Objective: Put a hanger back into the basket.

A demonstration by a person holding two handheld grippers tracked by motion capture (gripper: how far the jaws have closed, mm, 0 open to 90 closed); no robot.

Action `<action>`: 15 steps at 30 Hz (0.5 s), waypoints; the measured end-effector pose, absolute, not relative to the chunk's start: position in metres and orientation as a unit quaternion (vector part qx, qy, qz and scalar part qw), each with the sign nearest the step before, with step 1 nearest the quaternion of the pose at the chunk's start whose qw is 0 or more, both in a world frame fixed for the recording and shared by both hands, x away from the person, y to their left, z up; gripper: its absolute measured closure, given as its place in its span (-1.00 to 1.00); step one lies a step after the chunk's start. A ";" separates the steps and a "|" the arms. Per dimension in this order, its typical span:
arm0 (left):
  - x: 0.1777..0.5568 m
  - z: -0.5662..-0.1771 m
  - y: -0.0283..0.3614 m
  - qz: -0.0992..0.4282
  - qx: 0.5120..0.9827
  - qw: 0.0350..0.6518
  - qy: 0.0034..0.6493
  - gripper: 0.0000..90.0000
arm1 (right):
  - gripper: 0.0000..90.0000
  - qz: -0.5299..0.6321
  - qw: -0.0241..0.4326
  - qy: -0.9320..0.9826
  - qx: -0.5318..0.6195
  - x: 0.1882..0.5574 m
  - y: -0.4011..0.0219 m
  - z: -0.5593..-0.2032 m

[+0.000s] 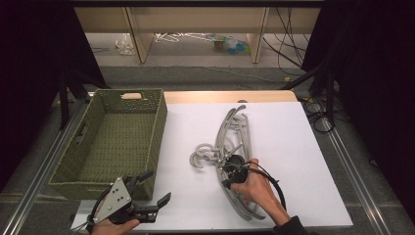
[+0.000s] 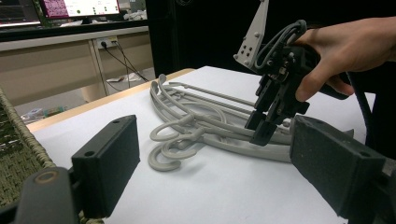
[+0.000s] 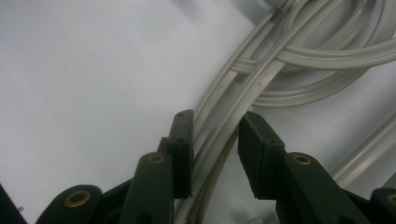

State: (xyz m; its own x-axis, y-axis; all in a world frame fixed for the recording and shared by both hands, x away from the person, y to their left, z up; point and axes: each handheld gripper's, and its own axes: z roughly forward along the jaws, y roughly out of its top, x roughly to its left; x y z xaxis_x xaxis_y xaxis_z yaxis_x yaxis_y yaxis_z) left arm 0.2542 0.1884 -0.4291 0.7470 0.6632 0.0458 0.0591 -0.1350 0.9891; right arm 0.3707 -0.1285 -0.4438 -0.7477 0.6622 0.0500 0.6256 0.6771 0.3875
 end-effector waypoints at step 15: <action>0.253 -0.428 0.188 0.249 0.709 0.609 0.254 -0.65 | 0.55 0.230 0.040 0.901 0.366 0.365 -0.151 -0.414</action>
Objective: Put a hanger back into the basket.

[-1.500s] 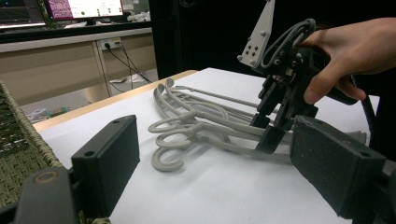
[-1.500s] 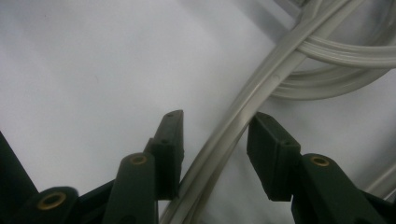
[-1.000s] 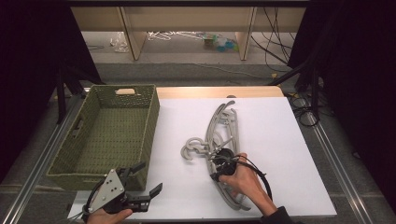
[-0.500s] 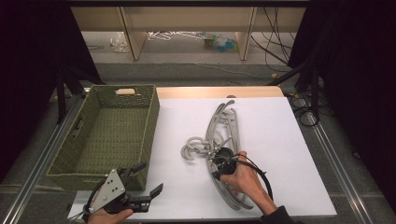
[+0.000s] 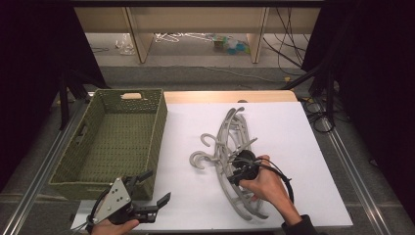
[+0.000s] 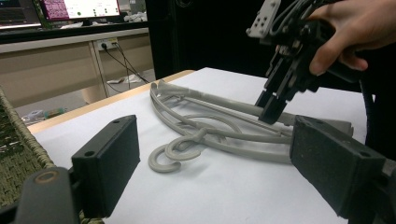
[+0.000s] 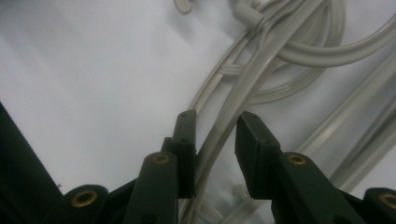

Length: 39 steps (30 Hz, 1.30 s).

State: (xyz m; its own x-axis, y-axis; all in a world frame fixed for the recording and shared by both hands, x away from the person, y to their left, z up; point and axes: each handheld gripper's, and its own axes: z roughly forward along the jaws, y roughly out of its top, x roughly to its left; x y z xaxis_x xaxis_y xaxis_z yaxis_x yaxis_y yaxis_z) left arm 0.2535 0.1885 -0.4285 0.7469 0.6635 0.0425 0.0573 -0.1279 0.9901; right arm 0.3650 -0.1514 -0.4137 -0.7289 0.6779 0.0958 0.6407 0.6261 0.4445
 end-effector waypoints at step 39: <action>0.253 -0.429 0.188 0.250 0.709 0.608 0.255 -0.65 | 0.83 0.352 0.035 0.878 0.322 0.362 -0.243 -0.373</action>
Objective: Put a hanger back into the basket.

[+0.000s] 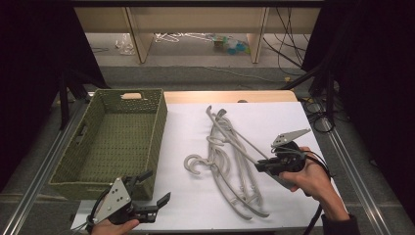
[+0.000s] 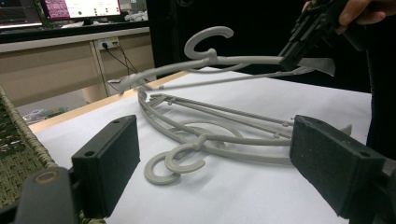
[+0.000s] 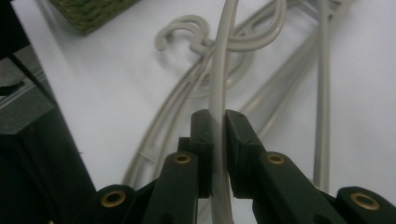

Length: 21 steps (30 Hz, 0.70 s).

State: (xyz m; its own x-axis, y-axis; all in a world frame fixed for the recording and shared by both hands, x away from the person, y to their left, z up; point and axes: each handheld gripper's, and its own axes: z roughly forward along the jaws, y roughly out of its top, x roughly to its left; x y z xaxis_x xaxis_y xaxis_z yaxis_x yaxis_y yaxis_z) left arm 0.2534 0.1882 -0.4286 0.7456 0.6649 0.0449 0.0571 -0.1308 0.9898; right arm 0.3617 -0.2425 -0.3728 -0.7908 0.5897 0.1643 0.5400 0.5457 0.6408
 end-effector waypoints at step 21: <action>0.280 -0.434 0.119 0.230 0.804 0.494 0.239 -0.56 | 0.83 0.366 -0.031 0.905 0.216 0.322 -0.238 -0.374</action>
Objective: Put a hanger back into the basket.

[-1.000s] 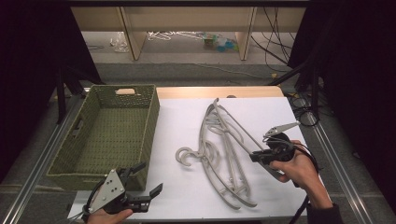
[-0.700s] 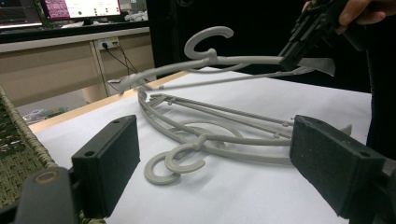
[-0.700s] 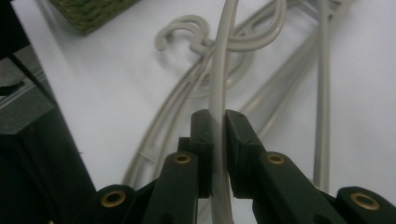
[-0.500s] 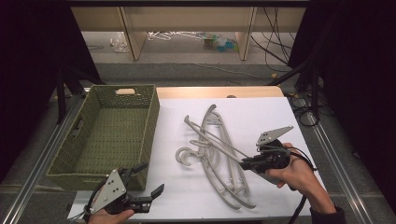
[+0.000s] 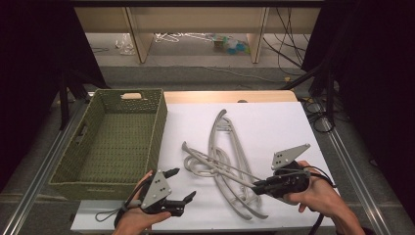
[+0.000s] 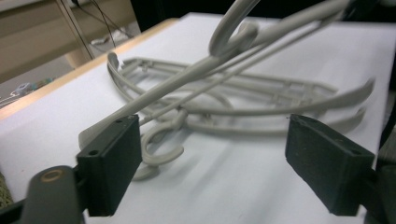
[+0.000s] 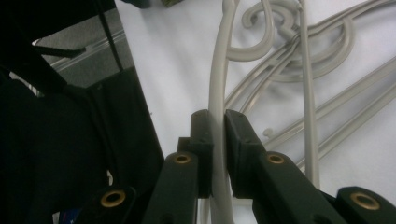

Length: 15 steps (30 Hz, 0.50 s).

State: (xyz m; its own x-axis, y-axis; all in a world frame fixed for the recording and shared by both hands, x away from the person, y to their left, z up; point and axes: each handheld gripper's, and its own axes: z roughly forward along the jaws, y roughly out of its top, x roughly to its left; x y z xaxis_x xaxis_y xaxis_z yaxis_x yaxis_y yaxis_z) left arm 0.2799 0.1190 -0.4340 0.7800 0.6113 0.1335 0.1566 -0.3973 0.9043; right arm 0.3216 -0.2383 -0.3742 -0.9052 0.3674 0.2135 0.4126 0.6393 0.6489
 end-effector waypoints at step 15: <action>0.317 -0.436 0.090 0.248 0.842 0.452 0.161 -0.22 | 0.83 -0.357 0.036 -0.914 -0.190 0.307 -0.241 -0.377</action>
